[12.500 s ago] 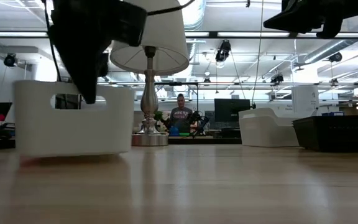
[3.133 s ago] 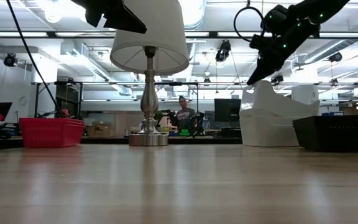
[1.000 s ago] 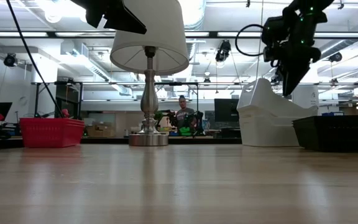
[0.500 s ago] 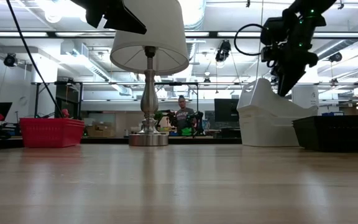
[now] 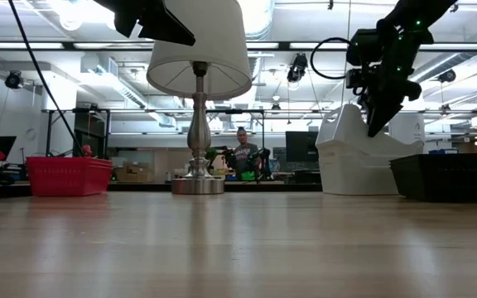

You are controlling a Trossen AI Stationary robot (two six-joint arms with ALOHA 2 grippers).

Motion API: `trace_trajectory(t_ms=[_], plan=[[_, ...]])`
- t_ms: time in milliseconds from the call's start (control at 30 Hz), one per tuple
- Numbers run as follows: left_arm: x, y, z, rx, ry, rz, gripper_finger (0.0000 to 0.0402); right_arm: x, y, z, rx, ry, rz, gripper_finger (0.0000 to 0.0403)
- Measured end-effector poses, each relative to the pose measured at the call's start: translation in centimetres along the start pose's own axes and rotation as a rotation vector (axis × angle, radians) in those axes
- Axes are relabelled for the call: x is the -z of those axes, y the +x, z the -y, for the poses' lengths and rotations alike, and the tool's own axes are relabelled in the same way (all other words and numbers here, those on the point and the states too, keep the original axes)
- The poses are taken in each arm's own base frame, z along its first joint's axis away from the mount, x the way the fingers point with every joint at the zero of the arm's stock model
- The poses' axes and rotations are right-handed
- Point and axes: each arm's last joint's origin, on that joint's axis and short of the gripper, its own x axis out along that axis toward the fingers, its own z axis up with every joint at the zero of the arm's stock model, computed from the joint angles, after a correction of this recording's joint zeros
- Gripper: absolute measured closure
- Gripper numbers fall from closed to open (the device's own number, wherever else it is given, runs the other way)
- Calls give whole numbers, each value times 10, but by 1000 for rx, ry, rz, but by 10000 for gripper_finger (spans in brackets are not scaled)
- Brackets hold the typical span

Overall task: Stack baskets by color
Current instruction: Stack the left white bin on top of the stacked white bins

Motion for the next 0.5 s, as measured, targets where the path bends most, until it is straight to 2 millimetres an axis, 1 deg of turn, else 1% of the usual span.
trace_trajectory(t_ms=[233,367,500], plan=[[0,0,0,0,18,0,283,-1,-1,0,7,-19,2,387],[0,0,0,0,24,1,283,-3,-7,3,39,-23,-20,393],[0,0,0,0,20,1,283,-7,-17,3,57,-24,-51,394]])
